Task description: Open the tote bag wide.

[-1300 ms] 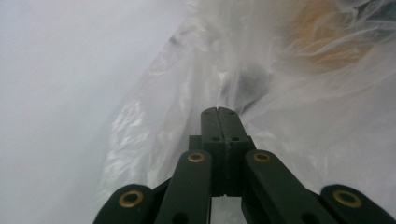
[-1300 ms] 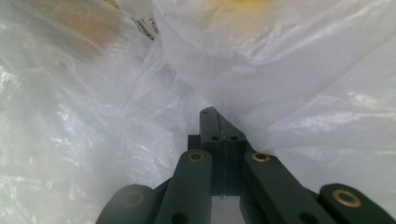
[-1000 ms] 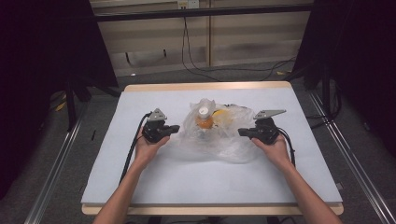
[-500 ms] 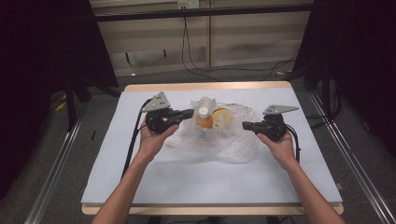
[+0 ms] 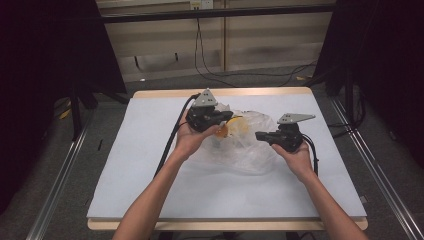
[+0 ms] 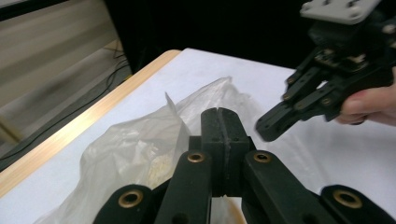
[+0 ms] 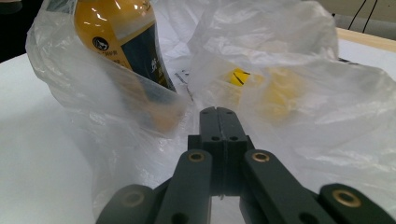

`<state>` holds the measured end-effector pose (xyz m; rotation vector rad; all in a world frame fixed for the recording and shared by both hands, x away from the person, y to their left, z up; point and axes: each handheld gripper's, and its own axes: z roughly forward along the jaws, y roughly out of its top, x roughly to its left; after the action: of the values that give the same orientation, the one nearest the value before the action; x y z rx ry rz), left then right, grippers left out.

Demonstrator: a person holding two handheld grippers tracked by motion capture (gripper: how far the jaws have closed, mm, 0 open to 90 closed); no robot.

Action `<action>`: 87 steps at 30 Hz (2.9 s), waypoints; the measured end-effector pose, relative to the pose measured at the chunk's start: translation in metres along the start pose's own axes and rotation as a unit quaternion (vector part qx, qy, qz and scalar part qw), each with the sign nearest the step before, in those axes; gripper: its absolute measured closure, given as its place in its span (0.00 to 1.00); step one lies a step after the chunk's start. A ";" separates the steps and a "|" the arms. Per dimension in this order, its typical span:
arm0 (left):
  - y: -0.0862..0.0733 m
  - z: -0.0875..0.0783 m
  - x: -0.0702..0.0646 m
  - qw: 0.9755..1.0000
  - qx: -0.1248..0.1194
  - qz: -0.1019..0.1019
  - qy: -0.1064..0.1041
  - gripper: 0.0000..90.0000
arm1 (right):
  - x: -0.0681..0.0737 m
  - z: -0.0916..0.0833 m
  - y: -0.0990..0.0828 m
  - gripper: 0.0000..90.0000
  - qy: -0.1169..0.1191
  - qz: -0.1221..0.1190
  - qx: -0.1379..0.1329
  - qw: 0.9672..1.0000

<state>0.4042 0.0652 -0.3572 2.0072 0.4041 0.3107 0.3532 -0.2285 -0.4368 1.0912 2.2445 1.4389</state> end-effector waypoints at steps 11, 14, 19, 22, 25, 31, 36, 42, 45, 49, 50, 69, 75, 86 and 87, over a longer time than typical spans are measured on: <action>-0.018 -0.020 0.022 0.999 0.005 -0.031 0.041 1.00 | 0.000 0.003 0.001 1.00 -0.001 0.001 0.001 1.000; -0.031 -0.020 0.027 0.998 0.031 -0.030 0.046 1.00 | -0.002 0.003 0.006 1.00 -0.001 0.001 -0.003 1.000; -0.048 -0.013 0.030 0.996 0.064 -0.032 0.044 1.00 | -0.001 0.005 0.027 1.00 0.004 -0.005 -0.028 1.000; -0.053 -0.009 0.031 0.996 0.078 -0.024 0.046 1.00 | 0.003 0.010 0.043 1.00 0.011 -0.012 -0.036 0.999; -0.055 -0.004 0.029 0.995 0.085 -0.024 0.035 1.00 | 0.008 0.016 0.060 1.00 0.023 -0.019 -0.047 0.998; -0.067 0.003 0.028 0.994 0.101 -0.027 0.029 1.00 | 0.004 0.043 0.077 1.00 0.028 -0.016 -0.033 0.999; -0.086 0.013 0.031 0.991 0.132 -0.033 0.016 1.00 | -0.005 0.073 0.057 1.00 0.020 -0.017 0.033 0.999; -0.112 0.022 0.028 0.983 0.183 -0.020 0.012 1.00 | -0.018 0.090 0.029 1.00 0.011 -0.005 0.101 0.995; -0.119 0.022 0.028 0.976 0.216 -0.002 0.022 1.00 | -0.024 0.090 0.017 1.00 0.007 0.000 0.134 0.991; -0.123 0.015 0.034 0.974 0.225 -0.009 0.023 1.00 | -0.026 0.087 0.006 1.00 0.003 -0.015 0.189 0.982; -0.123 0.012 0.036 0.972 0.232 -0.011 0.022 1.00 | -0.027 0.085 0.005 1.00 0.009 -0.010 0.192 0.981; -0.140 -0.038 0.047 0.955 0.294 0.025 0.041 1.00 | -0.037 0.013 -0.022 1.00 0.009 -0.065 0.244 0.967; -0.140 -0.039 0.046 0.955 0.294 0.016 0.046 1.00 | -0.032 0.008 -0.025 1.00 -0.005 -0.085 0.247 0.965; -0.137 -0.049 0.045 0.982 0.179 -0.050 0.028 1.00 | -0.033 0.017 -0.017 1.00 0.032 -0.034 0.176 0.983; -0.134 -0.051 0.044 0.983 0.173 -0.044 0.028 1.00 | -0.031 0.017 -0.014 1.00 0.035 -0.034 0.171 0.984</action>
<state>0.4044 0.1810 -0.4519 2.3154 0.6150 0.2559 0.3777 -0.2420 -0.4618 1.0572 2.6207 1.1057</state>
